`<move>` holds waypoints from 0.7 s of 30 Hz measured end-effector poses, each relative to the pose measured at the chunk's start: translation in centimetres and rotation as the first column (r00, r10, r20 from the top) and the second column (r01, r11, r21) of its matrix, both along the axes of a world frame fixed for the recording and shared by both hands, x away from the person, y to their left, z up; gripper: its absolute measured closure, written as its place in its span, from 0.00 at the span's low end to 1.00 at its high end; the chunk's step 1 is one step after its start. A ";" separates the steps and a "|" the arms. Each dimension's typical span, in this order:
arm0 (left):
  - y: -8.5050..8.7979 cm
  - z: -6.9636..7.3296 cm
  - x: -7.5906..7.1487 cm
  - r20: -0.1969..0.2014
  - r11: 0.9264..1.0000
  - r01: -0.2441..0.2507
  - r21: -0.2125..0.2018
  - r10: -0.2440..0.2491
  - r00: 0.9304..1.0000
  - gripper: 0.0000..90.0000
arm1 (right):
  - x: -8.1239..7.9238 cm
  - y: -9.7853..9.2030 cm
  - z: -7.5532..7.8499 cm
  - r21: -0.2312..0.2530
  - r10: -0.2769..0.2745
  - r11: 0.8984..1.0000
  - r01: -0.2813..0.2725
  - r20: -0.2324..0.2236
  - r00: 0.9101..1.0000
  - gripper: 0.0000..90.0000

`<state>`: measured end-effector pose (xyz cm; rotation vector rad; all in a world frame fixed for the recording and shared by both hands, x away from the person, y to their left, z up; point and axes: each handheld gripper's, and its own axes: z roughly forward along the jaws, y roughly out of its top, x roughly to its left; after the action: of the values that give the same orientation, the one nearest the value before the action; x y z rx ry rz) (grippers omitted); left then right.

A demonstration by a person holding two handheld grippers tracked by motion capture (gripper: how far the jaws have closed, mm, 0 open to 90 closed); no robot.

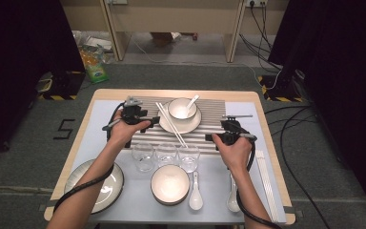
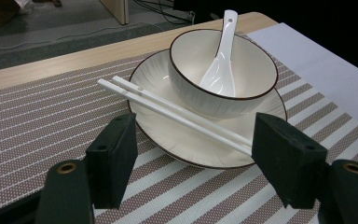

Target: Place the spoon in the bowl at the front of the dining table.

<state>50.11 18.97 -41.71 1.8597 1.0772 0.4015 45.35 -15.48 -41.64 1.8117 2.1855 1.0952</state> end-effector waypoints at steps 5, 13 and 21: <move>-0.4 -0.1 0.4 -0.001 1.000 0.006 0.006 -0.006 1.000 0.34 | -0.7 -0.1 -0.2 -0.001 -0.005 1.000 0.005 0.011 1.000 0.58; -1.2 -0.4 1.2 -0.011 1.000 0.007 0.018 -0.007 1.000 0.34 | -1.8 -0.7 -0.3 0.010 -0.019 1.000 0.018 0.034 0.999 0.57; -2.1 -0.7 1.7 -0.019 0.999 0.014 0.034 -0.014 1.000 0.34 | -2.2 -1.3 -0.9 0.021 -0.027 0.999 0.026 0.028 0.999 0.57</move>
<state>51.77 16.84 -42.40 1.9029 1.0752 0.3973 43.13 -16.82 -42.49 1.8164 2.1363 1.1344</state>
